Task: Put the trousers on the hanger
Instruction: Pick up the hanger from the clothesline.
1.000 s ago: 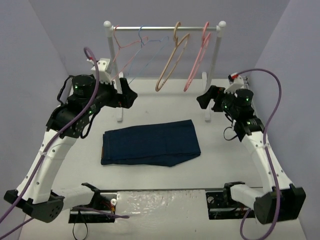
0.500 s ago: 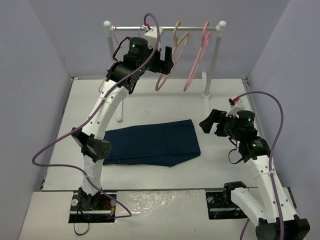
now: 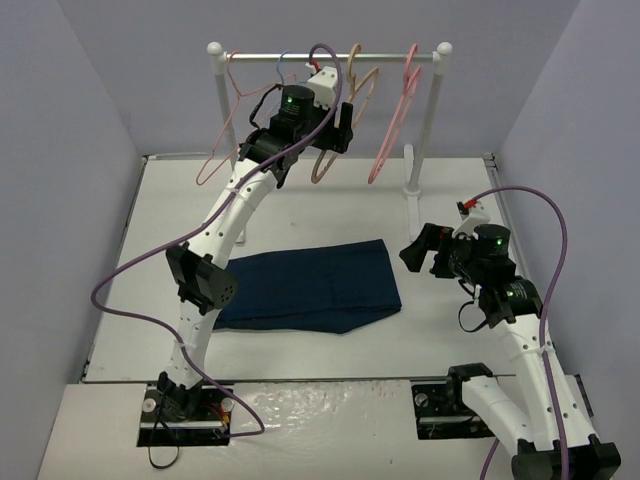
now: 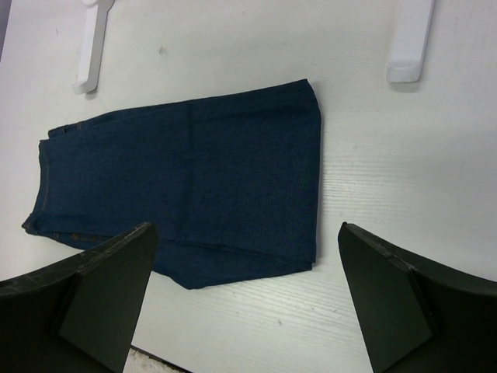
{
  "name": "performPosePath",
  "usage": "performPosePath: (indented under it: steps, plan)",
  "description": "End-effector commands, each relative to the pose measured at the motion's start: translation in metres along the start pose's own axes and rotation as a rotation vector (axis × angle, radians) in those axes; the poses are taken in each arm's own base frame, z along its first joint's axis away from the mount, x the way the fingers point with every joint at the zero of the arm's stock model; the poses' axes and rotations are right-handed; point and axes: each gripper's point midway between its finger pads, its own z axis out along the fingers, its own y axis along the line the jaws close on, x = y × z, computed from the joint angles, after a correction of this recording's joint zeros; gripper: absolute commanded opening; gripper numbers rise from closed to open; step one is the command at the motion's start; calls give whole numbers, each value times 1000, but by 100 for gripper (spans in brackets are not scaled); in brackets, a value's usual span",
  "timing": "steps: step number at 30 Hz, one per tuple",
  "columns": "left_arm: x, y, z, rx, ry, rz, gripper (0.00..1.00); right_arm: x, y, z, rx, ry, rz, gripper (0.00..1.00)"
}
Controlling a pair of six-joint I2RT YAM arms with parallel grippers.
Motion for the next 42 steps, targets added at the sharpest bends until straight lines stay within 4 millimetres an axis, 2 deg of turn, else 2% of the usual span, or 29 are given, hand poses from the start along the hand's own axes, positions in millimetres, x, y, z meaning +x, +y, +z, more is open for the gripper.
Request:
performPosePath:
  steps: [1,7,13,20,22,28,30,34,38,42]
  plan:
    - [-67,-11,-25,7,-214,46,66,-4,5,3,-28,-11,-13,100]
    - [-63,-12,-18,-1,-213,69,59,-3,4,4,-27,-3,-8,100]
    - [-71,-18,-20,10,-257,79,46,6,2,8,-32,25,2,100]
    - [-65,-15,-13,-3,-244,91,42,10,0,7,-24,22,4,100]
    - [-67,-16,-16,-1,-250,93,36,11,1,7,-27,25,12,100]
    - [-82,-27,-27,21,-293,106,12,11,3,10,-43,44,13,100]
    - [-82,-27,-27,21,-296,106,1,12,1,10,-37,44,6,100]
    - [-98,-27,-39,10,-345,116,0,15,-1,11,-29,48,1,100]
    - [-124,-23,-65,-29,-403,121,0,16,-1,10,-34,46,-5,100]
    - [-131,-28,-84,-19,-415,100,0,19,-2,10,-30,48,-10,100]
